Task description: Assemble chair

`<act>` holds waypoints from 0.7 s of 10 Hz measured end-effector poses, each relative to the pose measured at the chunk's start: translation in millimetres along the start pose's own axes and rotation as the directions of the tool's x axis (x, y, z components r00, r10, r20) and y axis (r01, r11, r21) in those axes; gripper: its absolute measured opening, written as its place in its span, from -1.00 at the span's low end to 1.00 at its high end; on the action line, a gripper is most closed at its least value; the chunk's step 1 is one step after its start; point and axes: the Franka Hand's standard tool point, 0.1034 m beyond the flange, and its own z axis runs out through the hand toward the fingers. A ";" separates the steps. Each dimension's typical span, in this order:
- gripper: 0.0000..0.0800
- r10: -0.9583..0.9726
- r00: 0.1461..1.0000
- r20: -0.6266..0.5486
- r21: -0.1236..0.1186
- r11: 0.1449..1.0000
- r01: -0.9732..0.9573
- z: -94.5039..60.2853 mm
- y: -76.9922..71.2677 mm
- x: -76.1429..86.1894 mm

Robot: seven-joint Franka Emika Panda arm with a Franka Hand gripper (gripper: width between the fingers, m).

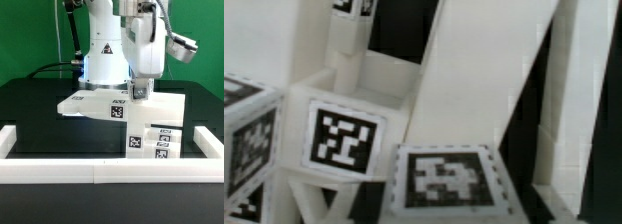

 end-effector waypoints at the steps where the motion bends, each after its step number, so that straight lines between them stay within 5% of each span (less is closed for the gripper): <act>1: -0.32 0.083 0.997 0.005 0.001 0.997 -0.083 0.0 -0.1 -1.3; 5: -0.31 0.123 0.992 0.008 0.000 0.992 -0.123 0.2 0.0 -2.4; 6: 0.13 0.091 0.996 0.008 -0.002 0.996 -0.091 0.3 0.3 -2.3; 7: 0.13 0.074 0.997 0.009 -0.009 0.997 -0.074 0.4 1.4 -2.4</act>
Offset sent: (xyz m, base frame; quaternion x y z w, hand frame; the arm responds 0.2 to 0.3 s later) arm 0.0000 0.0000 0.0000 0.0000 0.0000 0.0650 0.9979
